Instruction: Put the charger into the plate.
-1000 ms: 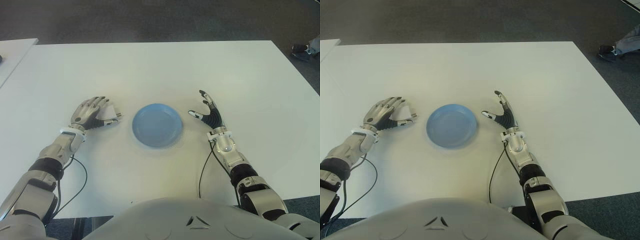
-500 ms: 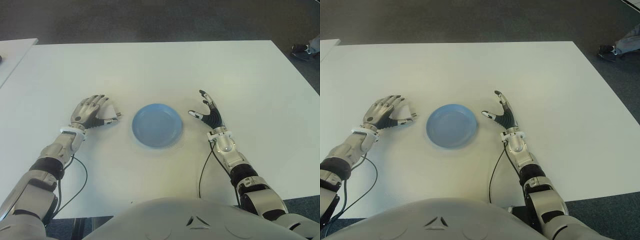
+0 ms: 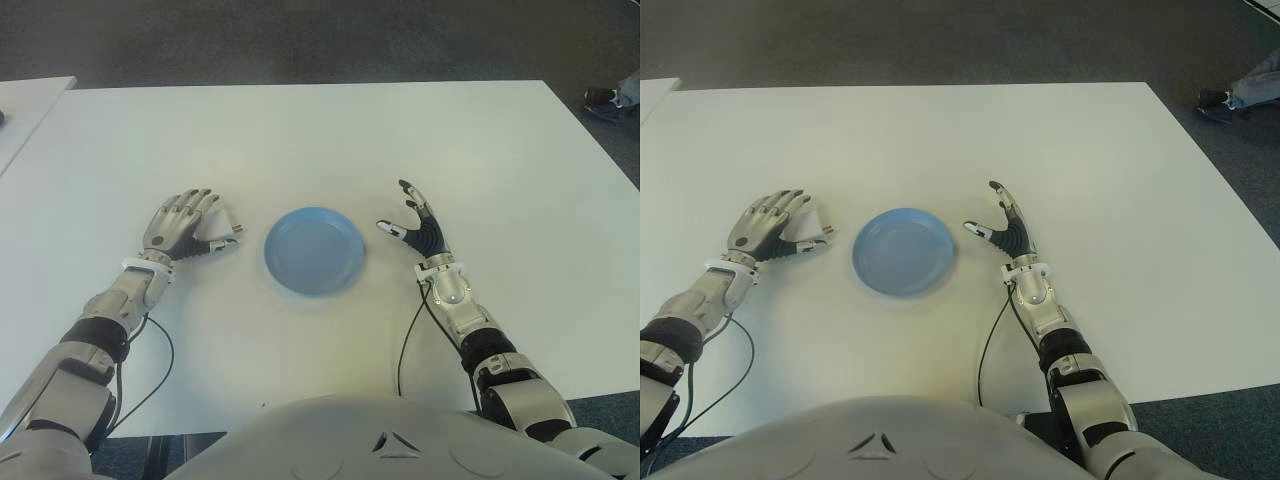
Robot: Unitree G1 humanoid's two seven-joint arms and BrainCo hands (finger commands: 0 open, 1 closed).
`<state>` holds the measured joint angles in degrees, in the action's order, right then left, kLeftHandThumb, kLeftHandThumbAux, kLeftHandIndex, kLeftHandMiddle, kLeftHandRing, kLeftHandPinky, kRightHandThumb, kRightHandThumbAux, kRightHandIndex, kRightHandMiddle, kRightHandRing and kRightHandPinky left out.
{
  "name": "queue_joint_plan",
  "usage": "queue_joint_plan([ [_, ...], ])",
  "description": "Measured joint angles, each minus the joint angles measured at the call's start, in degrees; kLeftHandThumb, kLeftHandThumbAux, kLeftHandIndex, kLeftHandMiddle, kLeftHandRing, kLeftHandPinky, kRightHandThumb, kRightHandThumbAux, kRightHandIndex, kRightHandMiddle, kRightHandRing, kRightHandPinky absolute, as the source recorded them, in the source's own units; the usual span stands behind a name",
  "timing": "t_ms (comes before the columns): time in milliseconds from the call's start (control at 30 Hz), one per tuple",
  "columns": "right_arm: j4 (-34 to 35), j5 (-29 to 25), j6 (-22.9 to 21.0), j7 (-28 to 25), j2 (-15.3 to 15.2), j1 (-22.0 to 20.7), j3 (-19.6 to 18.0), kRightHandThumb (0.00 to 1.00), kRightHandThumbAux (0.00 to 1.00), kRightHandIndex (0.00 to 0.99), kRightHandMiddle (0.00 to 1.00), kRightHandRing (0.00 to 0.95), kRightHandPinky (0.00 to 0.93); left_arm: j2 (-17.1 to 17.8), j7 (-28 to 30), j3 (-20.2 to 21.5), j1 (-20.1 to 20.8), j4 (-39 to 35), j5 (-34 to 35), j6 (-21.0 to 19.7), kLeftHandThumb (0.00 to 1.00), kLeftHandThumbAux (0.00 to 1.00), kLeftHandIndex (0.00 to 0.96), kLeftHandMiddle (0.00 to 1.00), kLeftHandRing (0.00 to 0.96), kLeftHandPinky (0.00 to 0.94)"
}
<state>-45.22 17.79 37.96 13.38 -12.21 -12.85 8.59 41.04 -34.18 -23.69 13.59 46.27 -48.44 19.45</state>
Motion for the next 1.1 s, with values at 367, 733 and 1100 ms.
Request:
queue_joint_plan([
  [367, 0.7, 0.0, 0.0, -0.4, -0.1, 0.4, 0.0, 0.073, 0.485, 0.000, 0.022, 0.059, 0.105, 0.0, -0.1, -1.6, 0.2, 1.7, 0.0, 0.8, 0.431, 0.142, 0.000, 0.000, 0.000, 0.028],
  [733, 1.4, 0.0, -0.1, -0.8, -0.1, 0.8, 0.0, 0.074, 0.492, 0.000, 0.014, 0.052, 0.106, -0.1, -0.2, -1.9, 0.4, 2.9, 0.3, 1.5, 0.426, 0.146, 0.000, 0.000, 0.000, 0.026],
  [1100, 2.1, 0.0, -0.3, -1.0, -0.1, 1.3, 0.0, 0.076, 0.501, 0.000, 0.007, 0.049, 0.117, -0.3, 0.0, -2.0, 0.6, 3.6, 1.4, 2.6, 0.418, 0.142, 0.000, 0.000, 0.000, 0.046],
])
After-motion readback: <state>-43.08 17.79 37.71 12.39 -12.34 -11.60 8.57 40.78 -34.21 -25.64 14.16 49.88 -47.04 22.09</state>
